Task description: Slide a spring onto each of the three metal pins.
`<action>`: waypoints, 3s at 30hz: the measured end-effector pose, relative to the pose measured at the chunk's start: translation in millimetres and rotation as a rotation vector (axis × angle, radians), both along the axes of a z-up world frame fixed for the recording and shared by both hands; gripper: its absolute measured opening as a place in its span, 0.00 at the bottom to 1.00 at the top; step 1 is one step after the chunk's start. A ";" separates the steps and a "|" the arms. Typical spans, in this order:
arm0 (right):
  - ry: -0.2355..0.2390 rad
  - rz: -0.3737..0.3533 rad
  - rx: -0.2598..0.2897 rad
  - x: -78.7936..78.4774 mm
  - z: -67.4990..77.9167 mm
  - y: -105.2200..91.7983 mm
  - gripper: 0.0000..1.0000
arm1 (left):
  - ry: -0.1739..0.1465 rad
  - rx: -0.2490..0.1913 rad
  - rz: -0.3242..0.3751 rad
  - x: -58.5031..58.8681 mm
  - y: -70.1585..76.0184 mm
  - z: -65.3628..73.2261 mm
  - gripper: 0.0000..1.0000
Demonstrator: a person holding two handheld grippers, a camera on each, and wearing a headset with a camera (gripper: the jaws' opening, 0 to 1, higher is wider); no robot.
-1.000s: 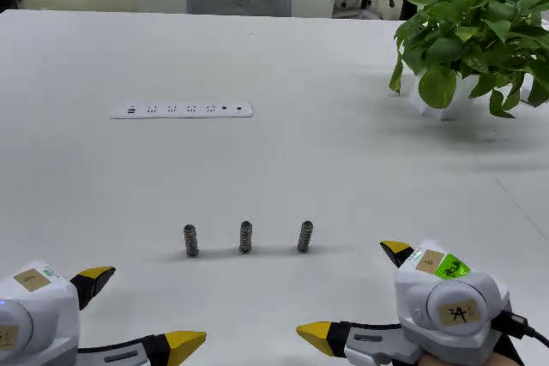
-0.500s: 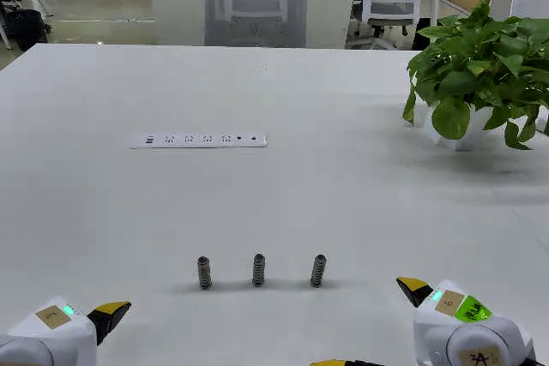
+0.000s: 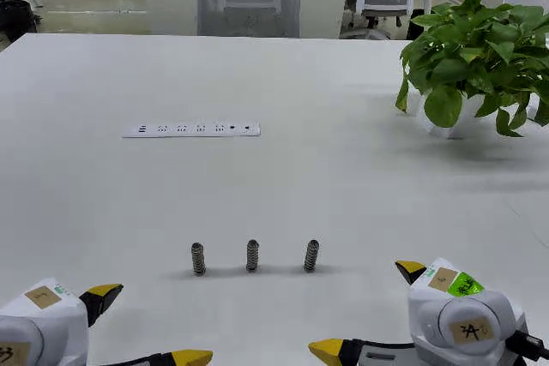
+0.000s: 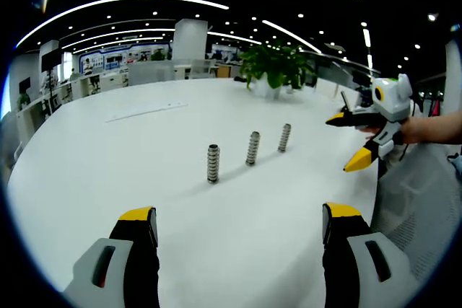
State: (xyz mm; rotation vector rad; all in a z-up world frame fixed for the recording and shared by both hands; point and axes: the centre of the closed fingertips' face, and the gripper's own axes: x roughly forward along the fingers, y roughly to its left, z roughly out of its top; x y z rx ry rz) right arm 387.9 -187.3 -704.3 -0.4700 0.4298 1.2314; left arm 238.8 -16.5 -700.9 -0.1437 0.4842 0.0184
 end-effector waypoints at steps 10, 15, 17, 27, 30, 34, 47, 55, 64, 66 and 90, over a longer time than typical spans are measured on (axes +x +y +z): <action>0.006 0.005 -0.004 -2.5 -0.5 0.5 0.99 | -0.002 -0.003 0.004 -0.4 2.4 -1.2 0.96; 0.008 0.000 -0.001 -1.3 -0.1 0.4 0.99 | 0.000 -0.004 0.004 -0.3 4.7 -4.0 0.96; 0.006 0.000 -0.002 -1.3 -0.4 0.3 0.99 | 0.002 -0.004 0.002 -0.2 4.3 -4.6 0.96; 0.011 0.004 -0.005 -2.2 -1.4 0.3 0.99 | 0.004 -0.005 0.002 0.1 3.3 -4.7 0.96; 0.010 0.007 -0.008 -2.2 -2.0 0.1 0.99 | 0.007 -0.004 0.001 -0.1 1.7 -4.7 0.96; 0.013 0.007 -0.006 -2.0 -2.2 0.2 0.99 | 0.011 -0.002 -0.003 -0.6 1.0 -5.3 0.96; 0.015 0.009 -0.007 -2.4 -2.2 -0.1 0.99 | 0.015 -0.003 -0.004 -1.5 1.3 -5.5 0.96; 0.019 0.006 -0.004 -2.0 -2.1 -0.5 0.99 | 0.019 -0.005 -0.002 -1.9 1.7 -6.4 0.96; 0.022 0.008 -0.009 -3.0 -3.4 -0.6 0.99 | 0.015 -0.008 -0.002 -1.7 0.8 -5.3 0.96; 0.022 0.009 -0.010 -3.4 -3.7 -0.7 0.99 | 0.016 -0.007 -0.002 -1.9 1.2 -5.8 0.96; 0.025 0.013 -0.013 -4.4 -4.6 -0.1 0.99 | 0.019 -0.009 -0.006 -2.0 2.6 -8.1 0.95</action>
